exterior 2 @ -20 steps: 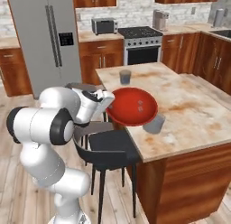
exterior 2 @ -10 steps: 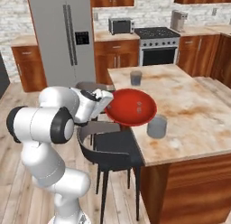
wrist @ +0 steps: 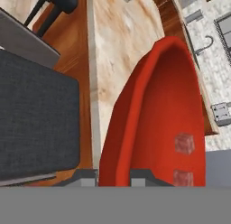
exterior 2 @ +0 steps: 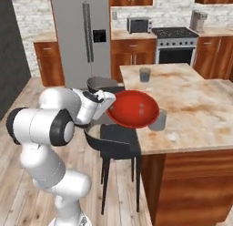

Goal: There are four ice cubes in the ice bowl. Place two ice cubes in each glass of water.

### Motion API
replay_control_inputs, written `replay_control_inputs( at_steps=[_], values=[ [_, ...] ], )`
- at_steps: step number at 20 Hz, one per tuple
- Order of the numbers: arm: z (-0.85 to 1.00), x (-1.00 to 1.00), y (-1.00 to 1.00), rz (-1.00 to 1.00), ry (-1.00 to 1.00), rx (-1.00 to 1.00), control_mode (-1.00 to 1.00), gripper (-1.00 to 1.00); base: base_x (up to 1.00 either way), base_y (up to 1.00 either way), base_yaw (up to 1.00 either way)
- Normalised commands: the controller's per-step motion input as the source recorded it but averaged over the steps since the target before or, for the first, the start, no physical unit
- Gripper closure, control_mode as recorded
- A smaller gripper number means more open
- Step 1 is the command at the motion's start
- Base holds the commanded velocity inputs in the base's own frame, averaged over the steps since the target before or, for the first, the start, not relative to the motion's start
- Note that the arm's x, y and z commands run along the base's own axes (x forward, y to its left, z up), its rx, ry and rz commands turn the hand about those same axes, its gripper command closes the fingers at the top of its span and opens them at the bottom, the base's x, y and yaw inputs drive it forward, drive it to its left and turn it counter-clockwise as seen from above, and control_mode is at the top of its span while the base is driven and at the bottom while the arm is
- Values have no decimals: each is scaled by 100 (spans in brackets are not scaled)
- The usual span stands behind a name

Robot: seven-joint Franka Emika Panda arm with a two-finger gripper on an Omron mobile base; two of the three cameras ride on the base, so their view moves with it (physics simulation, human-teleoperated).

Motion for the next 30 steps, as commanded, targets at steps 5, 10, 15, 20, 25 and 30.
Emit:
replay_control_inputs(
  at_steps=[5, 10, 15, 20, 25, 30],
  values=[
    [0, 0, 0, 0, 0, 0, 100, 100, -34, -54, 50],
    [0, 0, 0, 0, 0, 0, 100, 100, 25, -38, 38],
    [0, 0, 0, 0, 0, 0, 100, 100, 15, -48, 31],
    [0, 0, 0, 0, 0, 0, 100, 100, 32, -69, 24],
    [0, 0, 0, 0, 0, 0, 100, 100, 65, -35, 27],
    [0, 0, 0, 0, 0, 0, 100, 100, 3, -88, 23]
  ],
)
